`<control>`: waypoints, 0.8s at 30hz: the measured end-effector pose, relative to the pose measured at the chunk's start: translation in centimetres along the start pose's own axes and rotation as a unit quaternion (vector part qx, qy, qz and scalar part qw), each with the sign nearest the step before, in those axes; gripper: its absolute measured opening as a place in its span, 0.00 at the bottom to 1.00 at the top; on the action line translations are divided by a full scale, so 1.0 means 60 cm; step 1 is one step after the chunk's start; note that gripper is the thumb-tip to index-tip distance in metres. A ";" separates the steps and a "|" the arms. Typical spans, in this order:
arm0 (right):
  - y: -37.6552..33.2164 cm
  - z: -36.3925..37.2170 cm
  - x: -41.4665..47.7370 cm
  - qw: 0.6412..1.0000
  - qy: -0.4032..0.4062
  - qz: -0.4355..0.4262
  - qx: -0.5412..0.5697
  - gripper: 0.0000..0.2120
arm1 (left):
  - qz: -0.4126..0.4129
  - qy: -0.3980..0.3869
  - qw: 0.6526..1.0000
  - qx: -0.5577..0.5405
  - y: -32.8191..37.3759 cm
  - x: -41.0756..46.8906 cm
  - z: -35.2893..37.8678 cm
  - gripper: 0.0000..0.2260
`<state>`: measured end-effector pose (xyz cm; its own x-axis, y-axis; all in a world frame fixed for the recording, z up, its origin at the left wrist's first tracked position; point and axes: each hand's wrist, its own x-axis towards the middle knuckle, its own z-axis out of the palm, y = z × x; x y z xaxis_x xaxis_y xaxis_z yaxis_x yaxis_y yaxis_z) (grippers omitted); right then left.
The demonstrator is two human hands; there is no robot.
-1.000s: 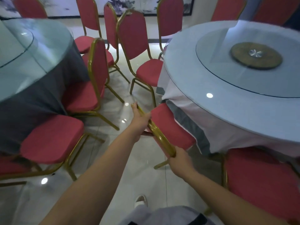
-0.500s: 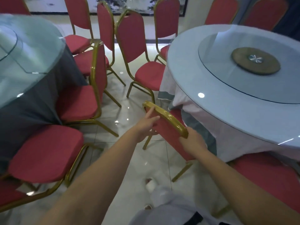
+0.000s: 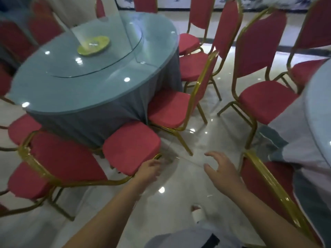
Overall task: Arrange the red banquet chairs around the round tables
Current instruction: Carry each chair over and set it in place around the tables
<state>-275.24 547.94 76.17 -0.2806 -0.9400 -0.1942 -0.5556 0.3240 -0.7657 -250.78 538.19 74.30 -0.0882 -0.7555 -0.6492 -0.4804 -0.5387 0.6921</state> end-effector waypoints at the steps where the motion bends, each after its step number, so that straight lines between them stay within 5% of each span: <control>1: 0.005 -0.001 0.015 1.000 -0.008 0.005 0.007 0.17 | -0.006 0.015 1.000 0.008 -0.001 0.005 -0.006 0.10; 13: 0.015 -0.022 0.078 0.999 0.025 0.033 0.034 0.15 | 0.163 -0.155 0.966 0.129 0.154 0.067 0.116 0.12; 24: -0.194 0.161 0.134 0.993 -0.086 -0.078 0.002 0.17 | 0.279 -0.086 0.941 0.170 0.198 0.133 -0.210 0.11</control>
<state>-263.50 535.57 77.59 -0.0527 -0.9833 -0.1741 -0.5788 0.1721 -0.7971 -246.19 521.07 81.31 -0.5357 -0.7980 -0.2761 -0.5655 0.0962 0.8191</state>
